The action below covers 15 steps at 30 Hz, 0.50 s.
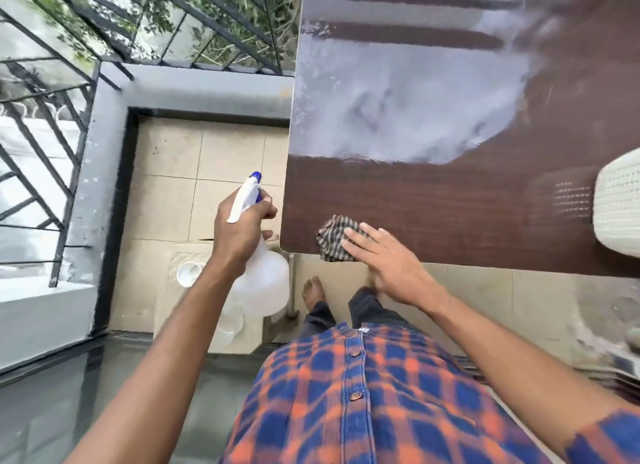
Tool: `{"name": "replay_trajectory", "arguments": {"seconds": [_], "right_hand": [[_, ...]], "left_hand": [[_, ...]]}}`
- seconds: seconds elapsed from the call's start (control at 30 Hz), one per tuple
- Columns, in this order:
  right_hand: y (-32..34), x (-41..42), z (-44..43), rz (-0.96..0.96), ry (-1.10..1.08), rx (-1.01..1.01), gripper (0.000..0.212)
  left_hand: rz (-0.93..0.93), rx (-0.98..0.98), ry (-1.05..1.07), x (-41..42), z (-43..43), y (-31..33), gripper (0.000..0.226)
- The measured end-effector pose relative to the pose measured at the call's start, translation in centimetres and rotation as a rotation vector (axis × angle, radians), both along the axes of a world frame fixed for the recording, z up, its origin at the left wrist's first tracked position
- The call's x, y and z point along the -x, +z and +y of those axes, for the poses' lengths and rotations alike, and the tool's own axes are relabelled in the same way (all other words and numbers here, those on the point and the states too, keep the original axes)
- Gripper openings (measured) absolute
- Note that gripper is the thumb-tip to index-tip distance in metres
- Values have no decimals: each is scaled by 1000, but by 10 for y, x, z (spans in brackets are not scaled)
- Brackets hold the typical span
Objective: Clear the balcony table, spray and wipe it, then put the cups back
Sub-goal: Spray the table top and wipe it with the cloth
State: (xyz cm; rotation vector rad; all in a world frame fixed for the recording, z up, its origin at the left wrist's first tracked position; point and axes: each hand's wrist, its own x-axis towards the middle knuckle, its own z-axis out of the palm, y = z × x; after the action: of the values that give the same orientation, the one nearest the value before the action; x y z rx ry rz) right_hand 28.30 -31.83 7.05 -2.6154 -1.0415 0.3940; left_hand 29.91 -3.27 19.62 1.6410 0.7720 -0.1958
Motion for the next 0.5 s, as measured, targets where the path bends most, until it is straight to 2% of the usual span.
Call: {"name": "replay_trajectory", "arguments": {"seconds": [0.07,0.2,0.3,0.37,0.4,0.5], "right_hand": [[-1,2,-49,0,-230,21,76],[-9,13,-141,-17,-822,42,57],[-12,24,-142,-49,-1080,43,56],[-11,31,-104,-73,-1076,32,61],[-10,34,-80,-75,-998,23,65],[-11,38,-6,-56,-587,36,78]], "left_hand": [[-8,6,-36,-5,-8,2,6],[-33,31,-80,-12,-22,4,5],[-37,55,-114,-15,-27,4,6],[-37,63,-118,-16,-29,3,8],[-37,61,-117,-17,-30,3,8],[-41,79,-121,-18,-34,1,7]]}}
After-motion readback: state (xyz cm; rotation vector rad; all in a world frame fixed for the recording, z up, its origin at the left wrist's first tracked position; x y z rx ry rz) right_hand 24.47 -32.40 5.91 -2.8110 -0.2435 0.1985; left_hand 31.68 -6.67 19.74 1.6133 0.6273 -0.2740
